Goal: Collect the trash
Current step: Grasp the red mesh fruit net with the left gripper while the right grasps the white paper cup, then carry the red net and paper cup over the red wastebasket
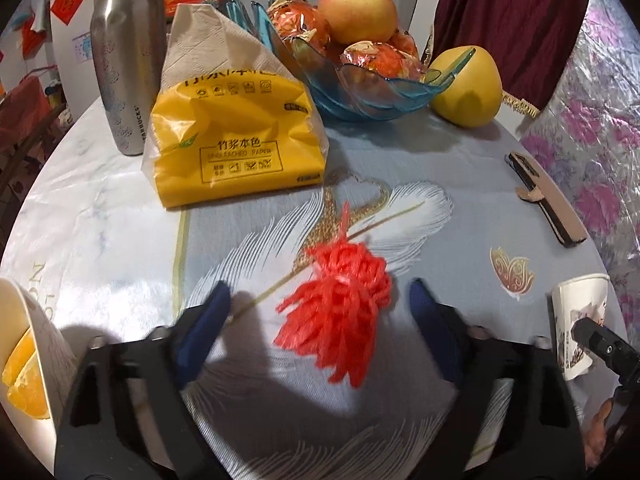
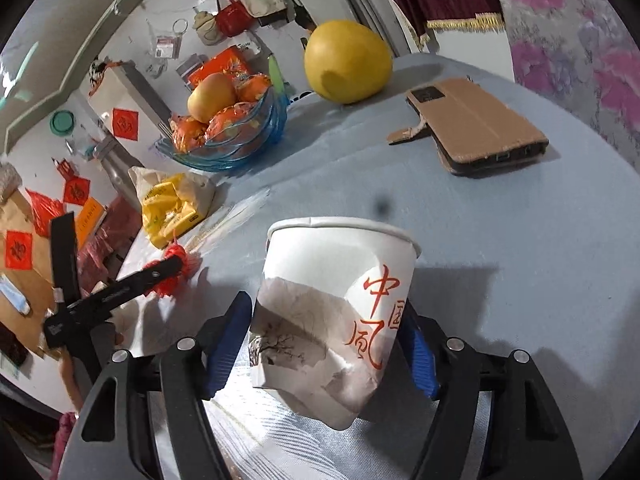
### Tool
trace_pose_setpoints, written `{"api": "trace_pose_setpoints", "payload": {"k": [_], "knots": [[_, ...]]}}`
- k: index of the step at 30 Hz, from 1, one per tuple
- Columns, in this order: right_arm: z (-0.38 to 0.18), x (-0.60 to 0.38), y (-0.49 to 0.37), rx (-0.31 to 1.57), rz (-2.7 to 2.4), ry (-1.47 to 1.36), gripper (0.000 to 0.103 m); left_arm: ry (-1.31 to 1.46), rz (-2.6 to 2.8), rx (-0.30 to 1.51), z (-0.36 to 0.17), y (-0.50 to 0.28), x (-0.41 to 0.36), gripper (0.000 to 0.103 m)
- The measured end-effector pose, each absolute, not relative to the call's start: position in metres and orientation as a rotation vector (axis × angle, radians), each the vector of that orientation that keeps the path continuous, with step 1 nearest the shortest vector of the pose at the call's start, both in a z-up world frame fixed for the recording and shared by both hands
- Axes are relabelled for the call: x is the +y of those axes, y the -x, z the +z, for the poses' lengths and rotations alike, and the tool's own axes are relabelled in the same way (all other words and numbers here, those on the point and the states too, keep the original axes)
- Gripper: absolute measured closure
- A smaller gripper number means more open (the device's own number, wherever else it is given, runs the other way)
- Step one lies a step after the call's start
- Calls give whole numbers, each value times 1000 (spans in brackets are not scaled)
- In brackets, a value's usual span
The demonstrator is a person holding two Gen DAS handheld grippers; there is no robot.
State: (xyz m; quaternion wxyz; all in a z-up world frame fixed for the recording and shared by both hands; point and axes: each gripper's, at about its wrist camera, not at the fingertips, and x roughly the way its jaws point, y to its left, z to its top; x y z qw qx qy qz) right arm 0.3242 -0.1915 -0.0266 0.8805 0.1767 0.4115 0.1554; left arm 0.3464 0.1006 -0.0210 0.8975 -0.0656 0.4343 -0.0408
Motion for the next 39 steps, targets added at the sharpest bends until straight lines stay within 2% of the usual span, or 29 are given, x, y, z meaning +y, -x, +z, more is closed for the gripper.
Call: {"api": "trace_pose_setpoints", "payload": {"k": [1,2,5,7,22,27,39], "knots": [[-27,-193,-324,857,326,-378,32,126,-85,904,-22,-347,99,37],[-27,-193,-324,857,327,-378,32,111,-84,905,-22,-348,95,38],[-26,-190,-324,858,324,-367,32,48,-107,891,-21,-344,83,51],[-27,-190,-324,858,325,-365,32,4,-117,888,-22,-341,76,64],[-14,-191,-302,768,334,-330,36,62,-202,837,-1,-288,59,67],[-9,-212,-261,740,346,-418,36,56,-223,807,10,-251,45,67],[24,-236,-149,654,344,-374,36,8,-213,681,23,-140,9,67]]}}
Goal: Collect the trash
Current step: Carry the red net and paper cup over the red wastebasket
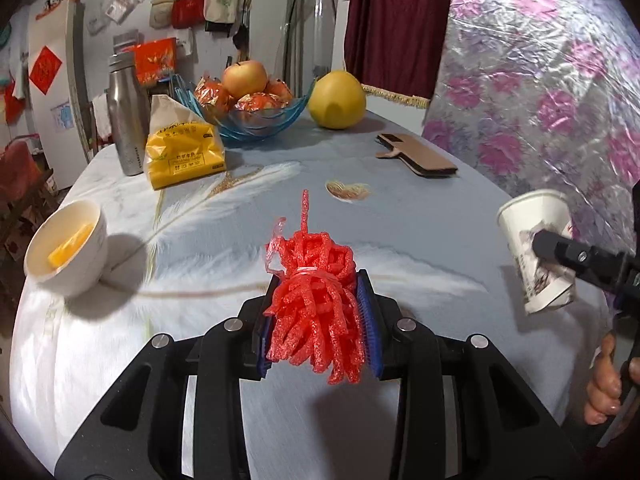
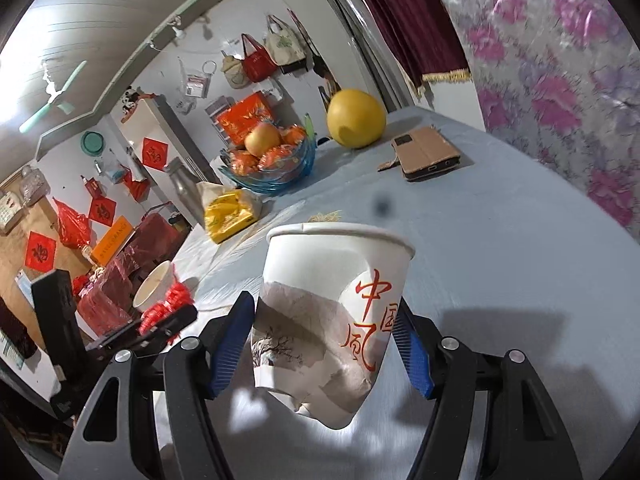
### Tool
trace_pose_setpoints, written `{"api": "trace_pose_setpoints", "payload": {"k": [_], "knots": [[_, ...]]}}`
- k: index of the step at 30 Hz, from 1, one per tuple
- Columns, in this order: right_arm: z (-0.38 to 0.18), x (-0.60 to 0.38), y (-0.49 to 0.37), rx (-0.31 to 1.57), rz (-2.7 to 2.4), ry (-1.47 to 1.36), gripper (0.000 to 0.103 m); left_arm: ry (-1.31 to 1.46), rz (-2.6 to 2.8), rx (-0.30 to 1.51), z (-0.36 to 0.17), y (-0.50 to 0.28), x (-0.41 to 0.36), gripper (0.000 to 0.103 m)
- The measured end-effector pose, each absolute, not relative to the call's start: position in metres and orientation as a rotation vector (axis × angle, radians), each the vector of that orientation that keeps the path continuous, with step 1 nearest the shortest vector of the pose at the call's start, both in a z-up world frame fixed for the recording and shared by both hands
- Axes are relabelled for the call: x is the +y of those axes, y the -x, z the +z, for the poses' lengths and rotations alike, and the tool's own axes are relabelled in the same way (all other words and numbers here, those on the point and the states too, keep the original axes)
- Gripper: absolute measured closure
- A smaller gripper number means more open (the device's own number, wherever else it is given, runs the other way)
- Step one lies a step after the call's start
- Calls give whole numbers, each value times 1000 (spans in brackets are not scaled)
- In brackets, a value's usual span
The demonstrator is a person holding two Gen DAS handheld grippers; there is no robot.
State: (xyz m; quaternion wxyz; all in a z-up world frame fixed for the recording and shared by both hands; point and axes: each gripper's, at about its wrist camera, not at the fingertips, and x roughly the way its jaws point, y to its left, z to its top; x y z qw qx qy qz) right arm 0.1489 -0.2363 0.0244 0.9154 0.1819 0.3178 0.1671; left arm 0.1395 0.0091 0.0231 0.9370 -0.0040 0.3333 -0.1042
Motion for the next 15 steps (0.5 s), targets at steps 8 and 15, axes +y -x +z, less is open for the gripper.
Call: {"api": "trace_pose_setpoints", "payload": {"k": [8,15], "knots": [[43,-245,-75,586,342,-330,36,11,-207,641,30,-84,-2,67],[61,-254,-13,516,348,-300,36,2,-209,547,53,-26,-12,67]]}}
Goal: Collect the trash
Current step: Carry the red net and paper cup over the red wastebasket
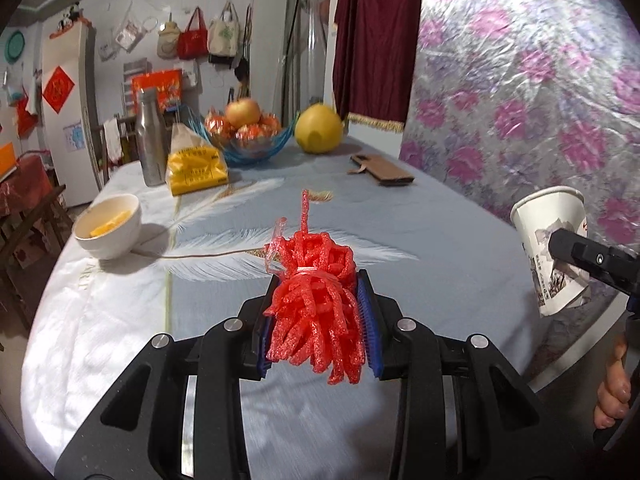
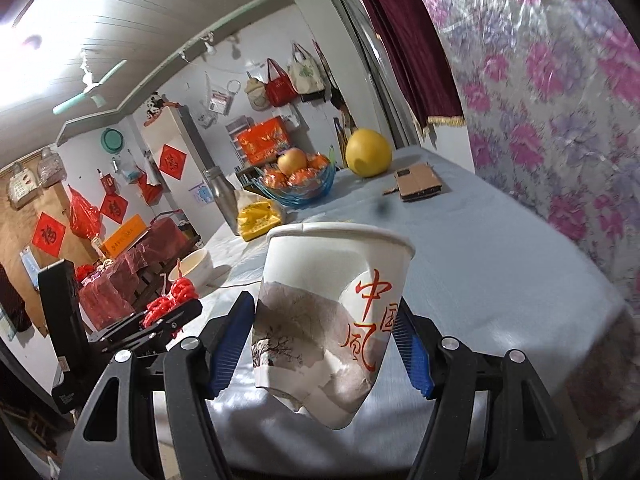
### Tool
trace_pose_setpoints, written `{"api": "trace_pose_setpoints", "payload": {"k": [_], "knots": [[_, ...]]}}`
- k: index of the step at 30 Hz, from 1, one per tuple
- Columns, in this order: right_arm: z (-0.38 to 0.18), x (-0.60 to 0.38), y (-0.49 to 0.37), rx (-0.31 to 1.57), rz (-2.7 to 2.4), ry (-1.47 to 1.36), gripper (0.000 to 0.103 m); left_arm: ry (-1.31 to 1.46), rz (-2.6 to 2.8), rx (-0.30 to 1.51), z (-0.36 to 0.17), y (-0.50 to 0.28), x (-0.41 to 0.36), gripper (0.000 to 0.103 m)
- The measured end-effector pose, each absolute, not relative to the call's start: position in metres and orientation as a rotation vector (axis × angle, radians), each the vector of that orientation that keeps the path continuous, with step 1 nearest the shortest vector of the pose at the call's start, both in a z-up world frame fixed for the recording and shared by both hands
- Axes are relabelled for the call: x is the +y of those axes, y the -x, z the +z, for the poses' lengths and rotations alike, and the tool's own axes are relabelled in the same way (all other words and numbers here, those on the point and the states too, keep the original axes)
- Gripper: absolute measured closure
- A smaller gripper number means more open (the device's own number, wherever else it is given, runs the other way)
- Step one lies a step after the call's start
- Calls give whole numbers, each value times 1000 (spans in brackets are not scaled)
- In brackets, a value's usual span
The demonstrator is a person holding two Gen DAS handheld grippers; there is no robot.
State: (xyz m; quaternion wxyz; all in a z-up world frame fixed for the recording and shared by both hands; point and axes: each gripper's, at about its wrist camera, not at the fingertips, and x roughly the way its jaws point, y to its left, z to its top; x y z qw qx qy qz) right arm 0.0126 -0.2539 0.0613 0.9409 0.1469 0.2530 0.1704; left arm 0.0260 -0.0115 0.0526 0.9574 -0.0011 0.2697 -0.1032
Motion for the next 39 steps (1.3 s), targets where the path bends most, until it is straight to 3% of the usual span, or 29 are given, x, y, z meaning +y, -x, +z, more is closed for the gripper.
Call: {"api": "trace_pose_setpoints", "payload": {"k": [17,39], "knots": [[97,-293,110,350,305,-226,36,-56,-294,416,81,62,-64,65],[36,-397,130,488,108,-281,35,-212,-512,526,35,65,-198,65]]}}
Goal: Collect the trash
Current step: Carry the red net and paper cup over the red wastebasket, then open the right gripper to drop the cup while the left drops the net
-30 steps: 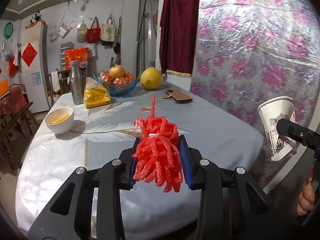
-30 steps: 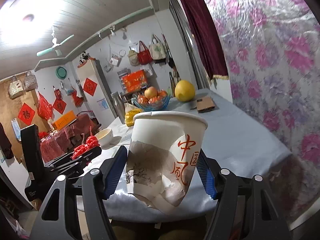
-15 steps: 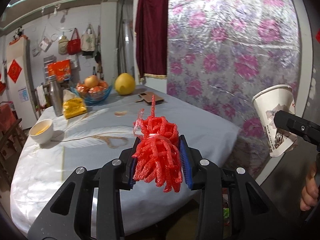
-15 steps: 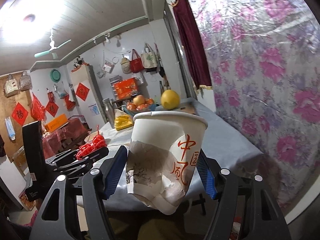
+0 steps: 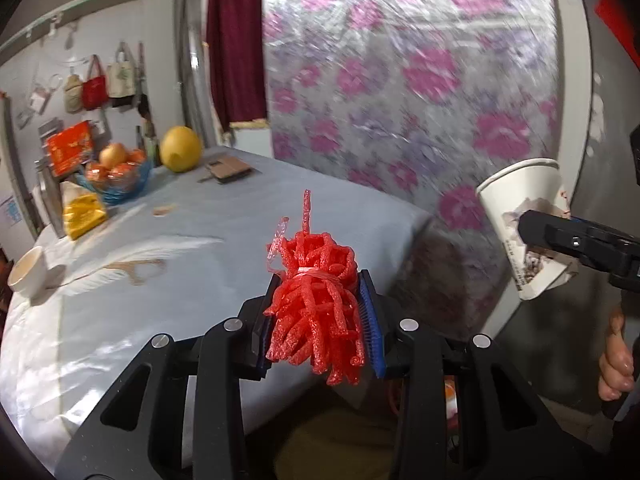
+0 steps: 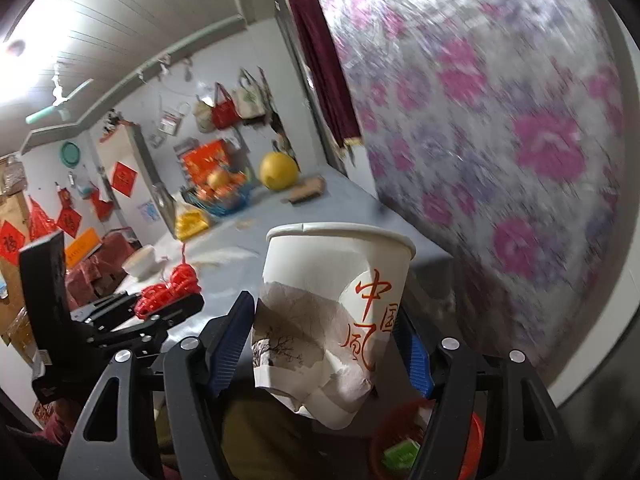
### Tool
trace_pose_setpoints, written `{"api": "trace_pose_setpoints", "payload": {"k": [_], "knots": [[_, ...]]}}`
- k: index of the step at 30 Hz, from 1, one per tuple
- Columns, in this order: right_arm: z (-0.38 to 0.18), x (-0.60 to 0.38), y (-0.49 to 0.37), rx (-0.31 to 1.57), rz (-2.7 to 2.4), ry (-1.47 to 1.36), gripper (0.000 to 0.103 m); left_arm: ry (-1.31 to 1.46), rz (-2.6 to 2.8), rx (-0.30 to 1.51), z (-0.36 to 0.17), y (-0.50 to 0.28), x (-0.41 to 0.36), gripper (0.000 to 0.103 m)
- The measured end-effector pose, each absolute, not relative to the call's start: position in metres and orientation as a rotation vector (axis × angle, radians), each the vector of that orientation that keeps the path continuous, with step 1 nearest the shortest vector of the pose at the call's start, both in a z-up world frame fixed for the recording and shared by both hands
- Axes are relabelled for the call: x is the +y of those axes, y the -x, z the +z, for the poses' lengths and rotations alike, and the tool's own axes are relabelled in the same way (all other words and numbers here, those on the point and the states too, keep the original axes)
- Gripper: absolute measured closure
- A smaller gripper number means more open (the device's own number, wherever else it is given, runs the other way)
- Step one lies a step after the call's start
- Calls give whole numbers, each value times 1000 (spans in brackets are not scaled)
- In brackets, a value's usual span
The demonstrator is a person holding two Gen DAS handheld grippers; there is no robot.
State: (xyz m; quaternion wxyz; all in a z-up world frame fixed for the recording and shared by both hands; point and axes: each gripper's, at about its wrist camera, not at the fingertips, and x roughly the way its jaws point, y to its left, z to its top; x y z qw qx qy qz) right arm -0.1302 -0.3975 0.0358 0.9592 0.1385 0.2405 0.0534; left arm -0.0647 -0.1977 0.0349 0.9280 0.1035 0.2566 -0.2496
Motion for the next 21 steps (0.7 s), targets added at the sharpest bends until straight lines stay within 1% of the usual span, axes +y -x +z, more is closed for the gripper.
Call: {"api": "trace_pose_setpoints", "payload": {"k": [4,7,13,15,21], "knots": [[7,-418,129,561,60,-279,35,-246,-557,563,19,66,-223,65],[-25,-437,124,636,14,-286,35,-268,-603,602,4,66,-243,65],[-123,-476,111,844,-75,-381,35,-313,-674,699,-31,62,-278,65],[-147,-482,107,889,-85,-411,35,-323,-693,732,-41,59,-287,65],[-201,-491,95,964,-90,-473,35,-342,-713,773,-57,58,-302,65]]}}
